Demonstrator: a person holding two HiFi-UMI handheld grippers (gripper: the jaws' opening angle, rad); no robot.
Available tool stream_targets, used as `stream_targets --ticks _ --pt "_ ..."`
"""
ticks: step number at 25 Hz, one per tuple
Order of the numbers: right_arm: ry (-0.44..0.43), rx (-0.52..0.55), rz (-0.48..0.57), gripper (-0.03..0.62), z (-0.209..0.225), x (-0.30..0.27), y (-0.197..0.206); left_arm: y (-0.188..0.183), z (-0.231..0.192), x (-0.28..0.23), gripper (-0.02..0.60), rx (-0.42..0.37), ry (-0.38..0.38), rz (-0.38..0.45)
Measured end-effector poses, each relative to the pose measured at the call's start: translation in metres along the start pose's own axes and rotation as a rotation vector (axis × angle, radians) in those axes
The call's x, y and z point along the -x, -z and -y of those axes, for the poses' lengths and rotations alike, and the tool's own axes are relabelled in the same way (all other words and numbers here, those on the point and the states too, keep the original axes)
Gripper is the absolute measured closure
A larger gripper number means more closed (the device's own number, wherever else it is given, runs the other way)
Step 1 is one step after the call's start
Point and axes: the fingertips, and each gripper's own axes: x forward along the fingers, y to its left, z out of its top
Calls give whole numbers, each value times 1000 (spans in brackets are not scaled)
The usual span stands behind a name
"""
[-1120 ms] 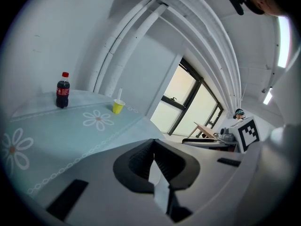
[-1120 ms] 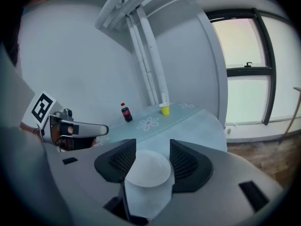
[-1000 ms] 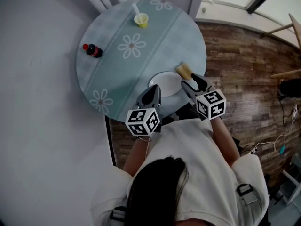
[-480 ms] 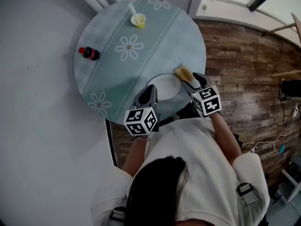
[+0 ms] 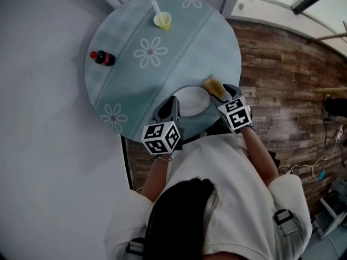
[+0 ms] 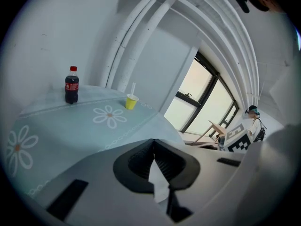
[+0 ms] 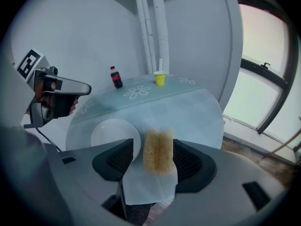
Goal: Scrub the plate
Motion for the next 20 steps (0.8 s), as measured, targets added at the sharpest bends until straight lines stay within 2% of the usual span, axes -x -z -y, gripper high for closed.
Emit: stream_targets --ticks 7,20 --pt "7 72 -97 344 0 -14 16 1 -16 -2 572 32 -55 -5" --pt "26 90 -188 336 6 -30 30 -5 -32 -10 572 61 -84 -3"
